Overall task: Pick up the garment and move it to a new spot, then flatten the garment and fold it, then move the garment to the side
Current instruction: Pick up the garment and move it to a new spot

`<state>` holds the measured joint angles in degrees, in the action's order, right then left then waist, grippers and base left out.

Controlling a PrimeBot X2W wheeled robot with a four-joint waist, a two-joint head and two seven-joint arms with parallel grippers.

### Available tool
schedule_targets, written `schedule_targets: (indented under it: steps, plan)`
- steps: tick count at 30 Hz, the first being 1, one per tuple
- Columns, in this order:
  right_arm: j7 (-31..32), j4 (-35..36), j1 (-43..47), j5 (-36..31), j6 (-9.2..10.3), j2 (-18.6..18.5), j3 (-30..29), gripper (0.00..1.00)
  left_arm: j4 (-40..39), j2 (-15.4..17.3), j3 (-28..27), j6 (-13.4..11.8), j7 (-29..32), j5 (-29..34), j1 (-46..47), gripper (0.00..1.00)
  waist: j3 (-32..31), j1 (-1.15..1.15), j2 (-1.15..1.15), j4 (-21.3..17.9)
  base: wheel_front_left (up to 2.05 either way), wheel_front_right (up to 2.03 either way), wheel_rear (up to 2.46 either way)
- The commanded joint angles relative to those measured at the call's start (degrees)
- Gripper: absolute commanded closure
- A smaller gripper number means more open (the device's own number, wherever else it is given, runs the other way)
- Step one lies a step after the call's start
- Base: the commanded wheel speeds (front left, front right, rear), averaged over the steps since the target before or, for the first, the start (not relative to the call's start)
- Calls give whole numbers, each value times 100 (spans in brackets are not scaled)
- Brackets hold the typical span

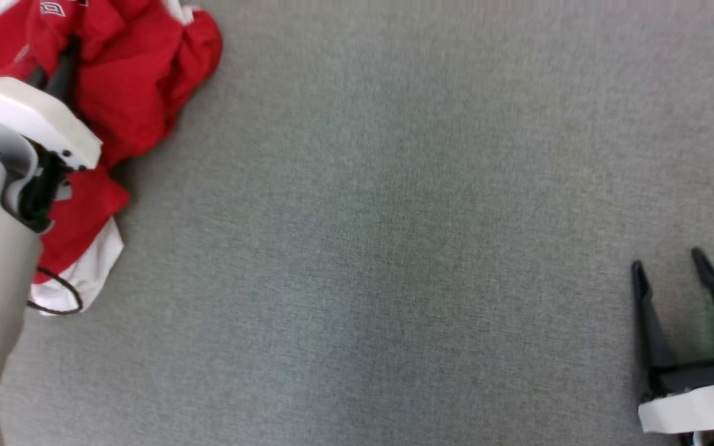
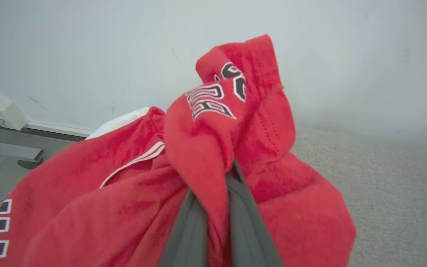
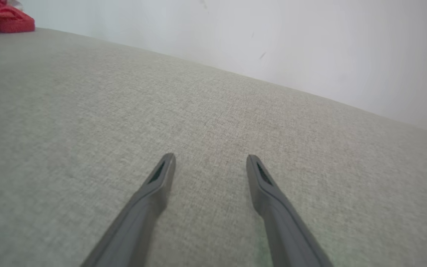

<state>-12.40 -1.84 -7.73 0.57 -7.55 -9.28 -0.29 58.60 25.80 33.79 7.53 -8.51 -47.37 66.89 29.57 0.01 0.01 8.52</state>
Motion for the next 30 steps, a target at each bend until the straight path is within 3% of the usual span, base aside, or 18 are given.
schedule_targets:
  steps: [1, 8, 17, 24, 30]
  plan:
    - [12, -409, 377, 104, 12, 61, 98, 0, -30, 127, 29, -9, -101, 28, 95, 100, -411, -1, -1, -16, 0, 0, 0]
    - [-223, -902, 285, 386, 12, 182, 273, 0, -553, 435, 219, -9, 74, -96, 163, 100, -1256, -1, -1, -92, 0, 0, 0]
    - [-278, -1258, 384, 649, 12, 416, 303, 0, -2142, 763, 412, -8, 738, -471, -116, 100, -1983, -1, -1, -230, 0, 0, 0]
    - [-281, -1190, 568, 806, 12, 493, 277, 0, -3958, 856, 456, -287, 1298, -887, -757, 100, -2331, -1, -1, -488, 0, 0, 0]
    - [-274, -1168, 600, 848, 12, 535, 321, 0, -5481, 687, 532, -657, 1658, -1428, -1488, 100, -2448, -1, -1, -860, 0, 0, 0]
